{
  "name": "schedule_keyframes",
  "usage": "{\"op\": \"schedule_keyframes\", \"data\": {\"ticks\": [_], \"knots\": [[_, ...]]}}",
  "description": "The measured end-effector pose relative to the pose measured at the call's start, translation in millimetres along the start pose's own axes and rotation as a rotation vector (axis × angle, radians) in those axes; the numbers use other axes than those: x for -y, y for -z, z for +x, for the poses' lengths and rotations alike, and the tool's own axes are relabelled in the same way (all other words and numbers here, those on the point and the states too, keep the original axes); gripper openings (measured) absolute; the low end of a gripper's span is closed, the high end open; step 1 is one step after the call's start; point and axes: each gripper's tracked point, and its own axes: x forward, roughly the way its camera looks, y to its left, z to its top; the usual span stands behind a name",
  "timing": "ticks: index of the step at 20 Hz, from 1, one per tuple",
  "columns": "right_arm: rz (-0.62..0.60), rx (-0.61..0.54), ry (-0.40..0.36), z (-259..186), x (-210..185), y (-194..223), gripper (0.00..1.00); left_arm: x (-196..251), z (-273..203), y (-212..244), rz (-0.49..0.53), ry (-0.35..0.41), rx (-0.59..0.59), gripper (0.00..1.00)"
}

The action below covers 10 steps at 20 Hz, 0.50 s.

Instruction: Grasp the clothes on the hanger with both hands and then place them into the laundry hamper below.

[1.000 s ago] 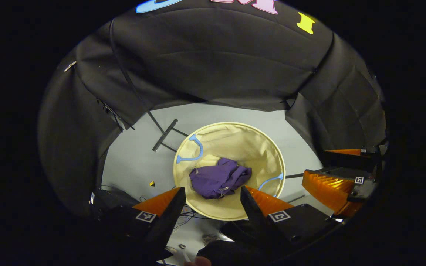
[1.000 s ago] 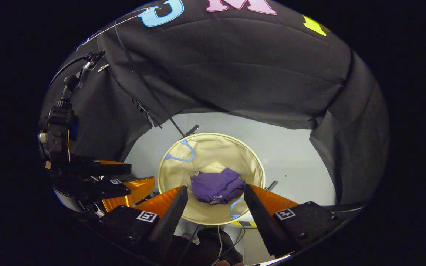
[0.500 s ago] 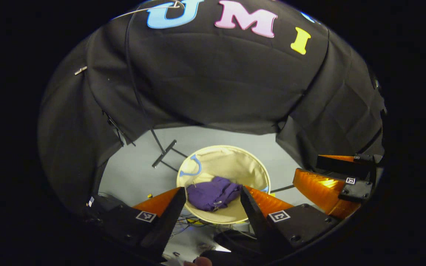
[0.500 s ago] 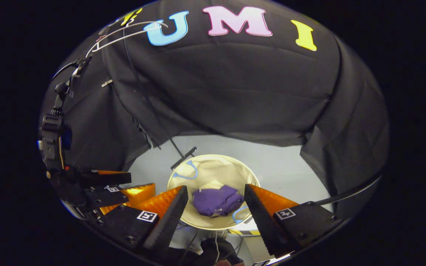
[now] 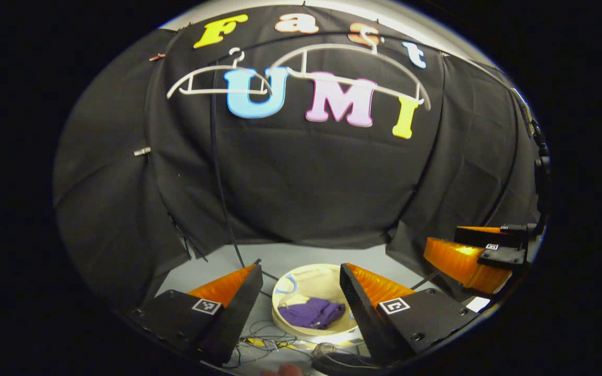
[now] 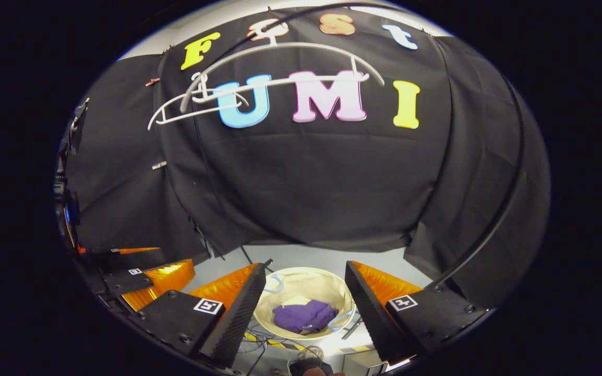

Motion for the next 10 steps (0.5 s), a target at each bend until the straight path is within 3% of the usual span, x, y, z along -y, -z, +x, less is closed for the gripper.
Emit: {"op": "schedule_keyframes", "data": {"ticks": [3, 10], "knots": [[-0.001, 0.088, 0.016, -41.0, -12.0, -21.8, 0.99, 0.7, -51.1, -37.7, 0.029, -0.004, 0.117, 0.94], [-0.021, 0.25, 0.066, -136.0, -14.3, -49.8, 0.98, 19.6, -164.7, -67.7, 0.05, 0.045, 0.28, 0.93]]}}
